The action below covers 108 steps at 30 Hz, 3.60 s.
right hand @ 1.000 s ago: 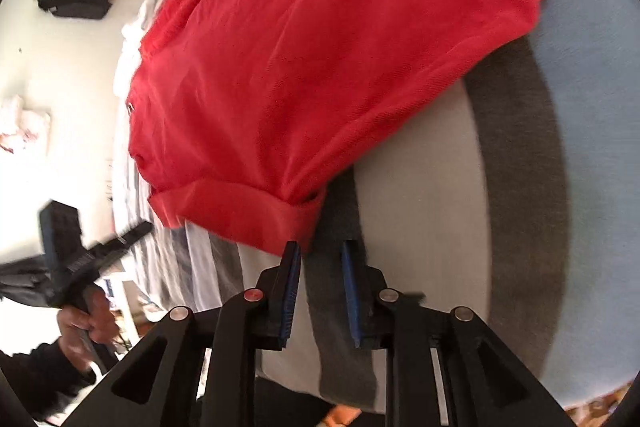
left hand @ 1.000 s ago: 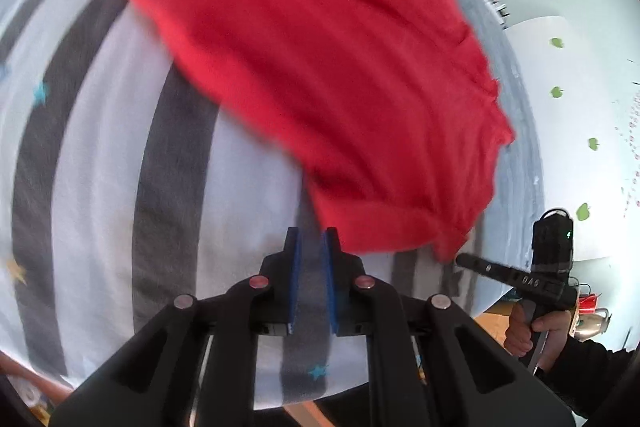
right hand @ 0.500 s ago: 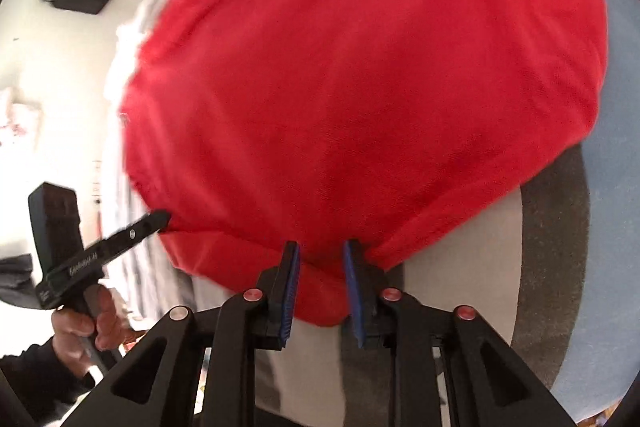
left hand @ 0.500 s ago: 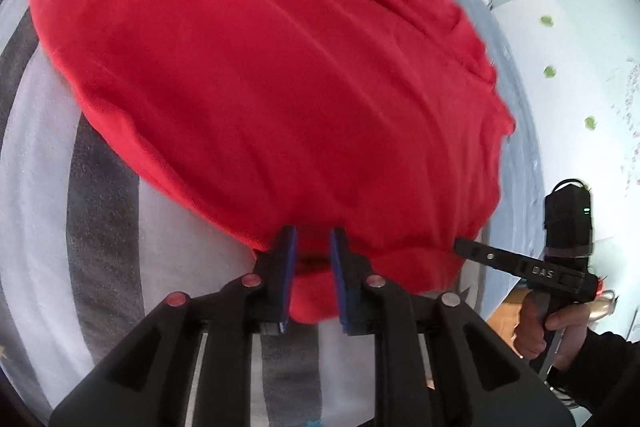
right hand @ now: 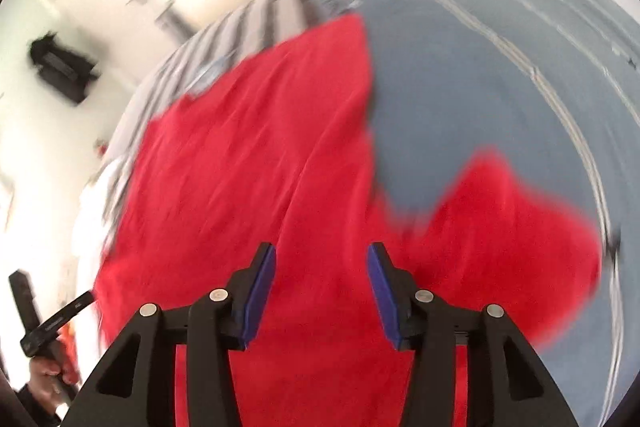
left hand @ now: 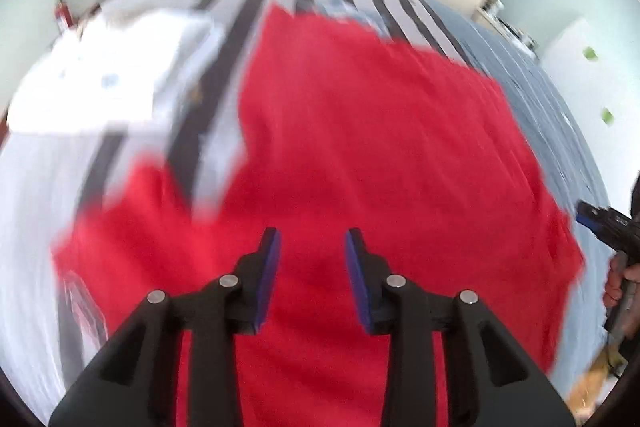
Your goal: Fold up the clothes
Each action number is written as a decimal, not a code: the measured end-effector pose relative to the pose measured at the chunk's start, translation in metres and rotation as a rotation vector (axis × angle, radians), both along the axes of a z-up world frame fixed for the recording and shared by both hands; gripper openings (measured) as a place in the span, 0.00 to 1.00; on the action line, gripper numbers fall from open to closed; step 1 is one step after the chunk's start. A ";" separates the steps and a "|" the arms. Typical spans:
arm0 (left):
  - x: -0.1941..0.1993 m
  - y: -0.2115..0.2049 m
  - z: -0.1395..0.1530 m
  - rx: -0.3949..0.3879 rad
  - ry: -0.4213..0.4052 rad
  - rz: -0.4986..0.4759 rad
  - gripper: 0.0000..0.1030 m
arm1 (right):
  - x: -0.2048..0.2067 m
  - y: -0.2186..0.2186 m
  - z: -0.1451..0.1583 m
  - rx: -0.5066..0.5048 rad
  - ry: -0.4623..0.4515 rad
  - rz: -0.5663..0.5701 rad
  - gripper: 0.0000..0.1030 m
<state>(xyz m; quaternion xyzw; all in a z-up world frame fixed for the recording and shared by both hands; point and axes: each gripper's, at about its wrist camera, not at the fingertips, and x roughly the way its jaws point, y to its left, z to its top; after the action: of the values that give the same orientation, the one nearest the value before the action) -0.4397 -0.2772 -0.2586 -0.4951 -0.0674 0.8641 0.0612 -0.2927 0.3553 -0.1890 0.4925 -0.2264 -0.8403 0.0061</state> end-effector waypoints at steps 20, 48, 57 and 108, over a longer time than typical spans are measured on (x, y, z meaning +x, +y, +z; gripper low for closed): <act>-0.299 0.053 -0.063 -0.242 0.079 -0.167 0.43 | -0.248 0.077 -0.069 0.120 -0.034 -0.094 0.48; -0.314 -0.012 -0.015 -0.074 0.120 -0.063 0.02 | -0.285 0.074 -0.084 0.090 -0.061 -0.027 0.48; -0.324 -0.034 -0.016 -0.135 0.090 0.017 0.02 | -0.302 0.068 -0.087 0.053 -0.082 -0.012 0.52; -0.364 -0.066 -0.047 -0.359 0.034 0.178 0.02 | -0.380 0.001 -0.080 0.085 -0.017 -0.002 0.02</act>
<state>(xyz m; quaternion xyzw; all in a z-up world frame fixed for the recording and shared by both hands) -0.8041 -0.3431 -0.3051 -0.4756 0.0452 0.8723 -0.1036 -0.6723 0.3560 -0.2693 0.4993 -0.1908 -0.8450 -0.0177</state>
